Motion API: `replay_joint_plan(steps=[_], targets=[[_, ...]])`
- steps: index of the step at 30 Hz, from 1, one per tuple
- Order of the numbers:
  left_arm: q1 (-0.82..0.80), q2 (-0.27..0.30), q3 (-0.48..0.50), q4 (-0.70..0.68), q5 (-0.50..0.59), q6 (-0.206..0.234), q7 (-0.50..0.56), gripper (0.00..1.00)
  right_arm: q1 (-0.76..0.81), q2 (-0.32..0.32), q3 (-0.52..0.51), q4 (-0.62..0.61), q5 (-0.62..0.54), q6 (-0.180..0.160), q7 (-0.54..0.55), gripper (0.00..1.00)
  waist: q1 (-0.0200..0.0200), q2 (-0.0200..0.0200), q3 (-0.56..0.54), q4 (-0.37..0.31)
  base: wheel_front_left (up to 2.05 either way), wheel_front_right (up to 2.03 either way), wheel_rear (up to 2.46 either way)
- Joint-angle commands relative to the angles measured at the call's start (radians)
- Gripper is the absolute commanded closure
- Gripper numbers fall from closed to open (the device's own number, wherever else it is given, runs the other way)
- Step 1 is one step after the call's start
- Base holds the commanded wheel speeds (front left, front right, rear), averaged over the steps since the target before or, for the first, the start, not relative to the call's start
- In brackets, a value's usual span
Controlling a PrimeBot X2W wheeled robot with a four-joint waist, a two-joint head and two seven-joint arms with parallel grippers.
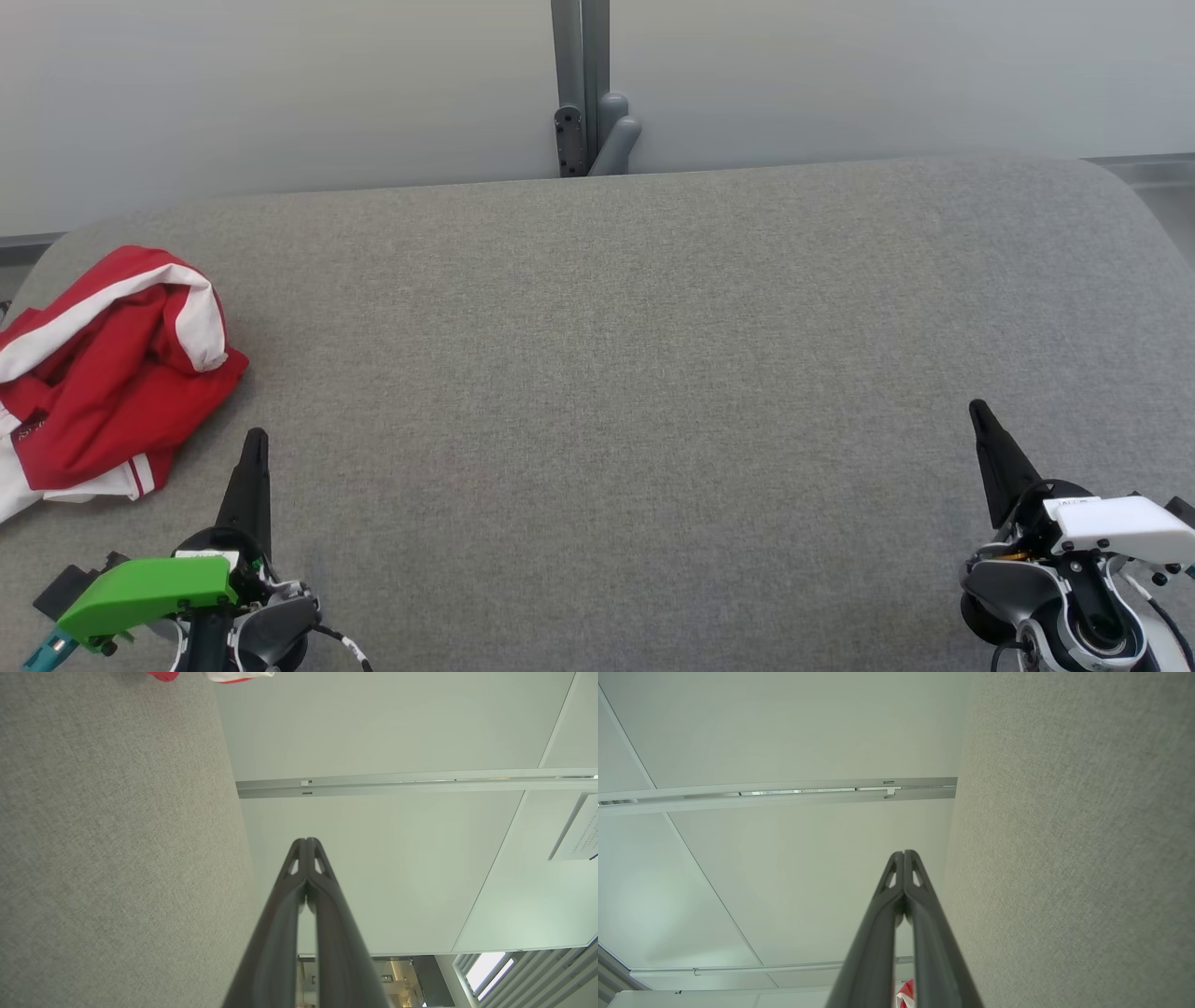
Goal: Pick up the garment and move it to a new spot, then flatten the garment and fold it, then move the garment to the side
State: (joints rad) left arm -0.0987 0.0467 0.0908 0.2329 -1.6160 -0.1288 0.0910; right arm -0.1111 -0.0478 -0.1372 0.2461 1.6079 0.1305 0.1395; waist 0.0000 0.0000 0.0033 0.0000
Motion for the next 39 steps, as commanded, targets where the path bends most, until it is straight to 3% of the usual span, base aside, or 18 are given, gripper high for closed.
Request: replay_joint_plan(steps=[1,15,16,25,39], targets=[[0.003,0.007,0.001,-0.003,-0.001,-0.004,0.0,1.0,0.008,-0.005,-0.001,-0.005,0.005,0.0,0.002,1.0,0.0,0.0,0.0,0.0,0.0,0.0,0.0],[0.0,0.0,0.0,0.0,0.0,0.0,0.0,1.0,0.0,0.0,0.0,0.0,0.0,0.0,0.0,1.0,0.0,0.0,0.0,0.0,0.0,0.0,0.0],[0.002,-0.002,-0.001,0.007,0.0,0.0,0.0,0.0,0.002,0.002,0.0,0.007,-0.001,0.0,0.0,0.0,0.0,0.0,0.0,0.0,0.0,0.0,0.0],[0.009,0.006,-0.027,0.035,0.043,0.0,-0.032,0.0,0.015,-0.002,0.029,0.016,-0.03,0.0,-0.03,0.0,0.0,0.0,0.002,0.0,0.0,0.0,0.0],[0.0,0.02,-0.046,0.057,0.328,0.0,-0.089,0.0,-0.007,-0.027,0.074,0.025,-0.258,0.0,-0.102,0.0,0.0,0.0,0.007,0.002,0.0,0.0,0.0]])
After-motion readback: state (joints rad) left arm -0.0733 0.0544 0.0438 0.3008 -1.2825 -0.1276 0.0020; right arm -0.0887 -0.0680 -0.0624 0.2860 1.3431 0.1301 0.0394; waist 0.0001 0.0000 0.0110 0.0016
